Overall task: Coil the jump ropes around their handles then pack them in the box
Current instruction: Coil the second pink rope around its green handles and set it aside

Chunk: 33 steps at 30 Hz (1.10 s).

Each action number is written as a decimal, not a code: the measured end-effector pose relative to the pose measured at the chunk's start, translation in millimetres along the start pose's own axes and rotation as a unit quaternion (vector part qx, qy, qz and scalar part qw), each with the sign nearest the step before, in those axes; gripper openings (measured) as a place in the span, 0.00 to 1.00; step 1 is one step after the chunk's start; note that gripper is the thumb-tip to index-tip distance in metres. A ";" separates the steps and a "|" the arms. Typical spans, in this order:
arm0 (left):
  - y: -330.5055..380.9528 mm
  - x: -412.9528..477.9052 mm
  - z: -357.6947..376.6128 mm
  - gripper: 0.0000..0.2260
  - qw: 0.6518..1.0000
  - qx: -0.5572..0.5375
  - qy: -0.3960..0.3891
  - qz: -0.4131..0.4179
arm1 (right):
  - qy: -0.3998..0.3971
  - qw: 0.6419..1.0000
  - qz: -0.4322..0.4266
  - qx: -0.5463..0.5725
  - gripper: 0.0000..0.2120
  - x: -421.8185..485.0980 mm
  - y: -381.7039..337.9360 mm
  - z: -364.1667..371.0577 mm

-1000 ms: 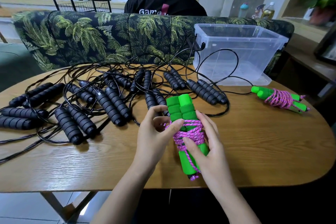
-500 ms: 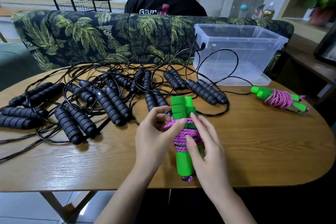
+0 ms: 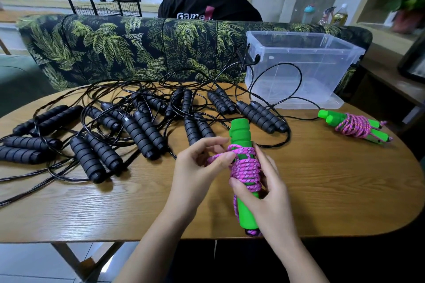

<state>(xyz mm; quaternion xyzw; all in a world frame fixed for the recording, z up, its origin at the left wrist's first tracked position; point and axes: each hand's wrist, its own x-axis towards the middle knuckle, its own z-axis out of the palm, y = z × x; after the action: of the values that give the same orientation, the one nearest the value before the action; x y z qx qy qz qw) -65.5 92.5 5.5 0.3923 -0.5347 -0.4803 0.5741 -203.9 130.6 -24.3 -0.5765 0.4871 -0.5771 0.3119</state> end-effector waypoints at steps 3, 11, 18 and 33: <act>1.2 0.0 0.3 0.18 0.999 -0.018 0.006 -0.041 | -0.025 0.997 0.023 0.068 0.31 -0.5 -4.4 -1.1; 7.8 -1.7 2.3 0.14 0.992 -0.057 -0.026 -0.107 | -0.077 0.985 0.033 0.147 0.29 -3.2 -8.4 -2.1; 0.6 -2.3 5.9 0.24 0.995 -0.019 0.040 -0.090 | -0.027 0.994 -0.086 -0.059 0.30 -0.9 -1.7 4.3; 5.3 -4.8 0.0 0.11 0.996 -0.041 0.059 -0.061 | -0.054 0.968 -0.041 -0.242 0.47 -0.5 -11.5 3.6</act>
<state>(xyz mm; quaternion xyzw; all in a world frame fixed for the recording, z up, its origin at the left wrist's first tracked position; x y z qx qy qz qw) -64.7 98.4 9.5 0.4277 -0.4547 -0.5125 0.5895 -198.1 134.2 -14.4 -0.6844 0.5710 -0.4222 0.1650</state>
